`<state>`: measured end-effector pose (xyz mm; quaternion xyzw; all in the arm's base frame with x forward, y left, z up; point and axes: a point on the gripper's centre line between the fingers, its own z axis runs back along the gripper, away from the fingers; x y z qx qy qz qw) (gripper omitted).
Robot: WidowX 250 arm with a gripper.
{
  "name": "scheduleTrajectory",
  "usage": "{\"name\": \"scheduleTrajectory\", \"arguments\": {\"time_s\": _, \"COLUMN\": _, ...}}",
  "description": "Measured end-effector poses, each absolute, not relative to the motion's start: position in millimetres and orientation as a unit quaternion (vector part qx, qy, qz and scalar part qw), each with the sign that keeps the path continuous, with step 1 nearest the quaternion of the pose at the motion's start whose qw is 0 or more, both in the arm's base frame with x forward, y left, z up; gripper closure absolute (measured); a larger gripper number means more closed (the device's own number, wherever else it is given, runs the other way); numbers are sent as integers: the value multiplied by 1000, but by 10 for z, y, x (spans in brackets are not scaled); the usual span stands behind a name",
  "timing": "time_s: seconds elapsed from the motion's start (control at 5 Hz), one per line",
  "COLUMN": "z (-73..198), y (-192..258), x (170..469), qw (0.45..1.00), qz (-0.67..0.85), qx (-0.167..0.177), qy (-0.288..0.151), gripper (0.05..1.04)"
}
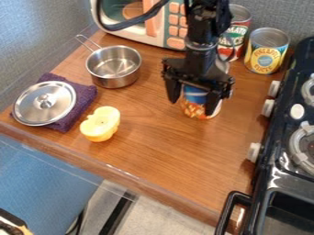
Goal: Moved the can to the uppert side of the table
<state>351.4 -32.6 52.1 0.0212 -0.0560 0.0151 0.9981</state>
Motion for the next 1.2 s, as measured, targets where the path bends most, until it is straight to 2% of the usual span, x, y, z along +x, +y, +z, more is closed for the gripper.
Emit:
{"name": "scheduleTrajectory", "arguments": {"time_s": 0.2, "z": 501, "y": -364, "x": 3727, "qw": 998, "qz": 24, "qx": 24, "qy": -56, "gripper": 83}}
{"name": "scheduleTrajectory", "arguments": {"time_s": 0.6, "z": 552, "y": -388, "x": 3869, "qw": 997, "qz": 29, "qx": 21, "qy": -62, "gripper": 83}}
{"name": "scheduleTrajectory", "arguments": {"time_s": 0.8, "z": 744, "y": -355, "x": 3829, "qw": 997, "qz": 27, "qx": 12, "qy": -71, "gripper": 83}}
{"name": "scheduleTrajectory", "arguments": {"time_s": 1.0, "z": 1199, "y": -274, "x": 3751, "qw": 995, "qz": 20, "qx": 8, "qy": -101, "gripper": 83}}
{"name": "scheduleTrajectory", "arguments": {"time_s": 1.2, "z": 1321, "y": -180, "x": 3606, "qw": 995, "qz": 14, "qx": 13, "qy": -93, "gripper": 83}}
